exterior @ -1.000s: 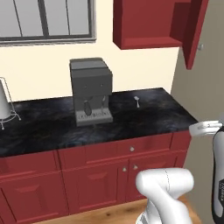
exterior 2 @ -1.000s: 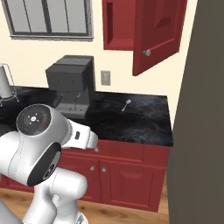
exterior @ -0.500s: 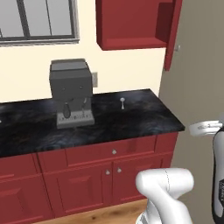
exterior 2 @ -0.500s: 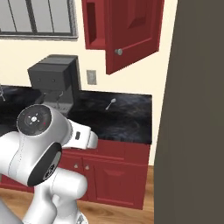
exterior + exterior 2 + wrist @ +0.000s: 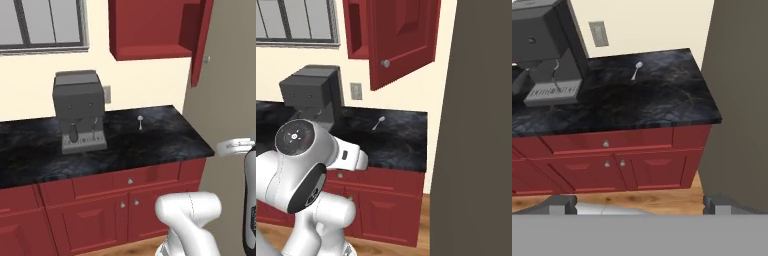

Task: Close all open cabinet doors.

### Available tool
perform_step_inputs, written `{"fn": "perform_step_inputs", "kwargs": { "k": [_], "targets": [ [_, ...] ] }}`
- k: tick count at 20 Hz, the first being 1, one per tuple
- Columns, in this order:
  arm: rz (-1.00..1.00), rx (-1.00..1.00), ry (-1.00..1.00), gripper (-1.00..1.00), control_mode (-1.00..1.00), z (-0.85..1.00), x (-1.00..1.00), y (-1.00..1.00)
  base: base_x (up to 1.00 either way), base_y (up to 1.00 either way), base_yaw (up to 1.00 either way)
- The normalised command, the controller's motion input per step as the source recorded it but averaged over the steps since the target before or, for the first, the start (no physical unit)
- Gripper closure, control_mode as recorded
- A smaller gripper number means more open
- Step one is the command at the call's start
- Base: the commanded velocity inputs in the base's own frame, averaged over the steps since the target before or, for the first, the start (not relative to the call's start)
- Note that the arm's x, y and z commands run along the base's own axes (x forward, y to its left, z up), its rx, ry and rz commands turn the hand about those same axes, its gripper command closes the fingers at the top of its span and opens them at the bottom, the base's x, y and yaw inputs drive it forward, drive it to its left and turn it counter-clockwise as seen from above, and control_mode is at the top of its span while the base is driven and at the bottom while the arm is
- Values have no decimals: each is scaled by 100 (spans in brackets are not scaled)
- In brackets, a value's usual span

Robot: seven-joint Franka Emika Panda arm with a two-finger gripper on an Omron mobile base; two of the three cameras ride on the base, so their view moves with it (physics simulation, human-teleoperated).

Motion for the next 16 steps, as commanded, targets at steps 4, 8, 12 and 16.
{"fn": "perform_step_inputs", "kwargs": {
  "k": [4,8,12,16],
  "targets": [
    [0,0,0,-100,100,0,0,0,53,0,0],
    [0,0,0,-100,100,0,0,0,23,4,0],
    [0,0,0,-100,100,0,0,0,36,8,0],
    [0,0,0,-100,100,0,0,0,56,8,0]
  ]
}}
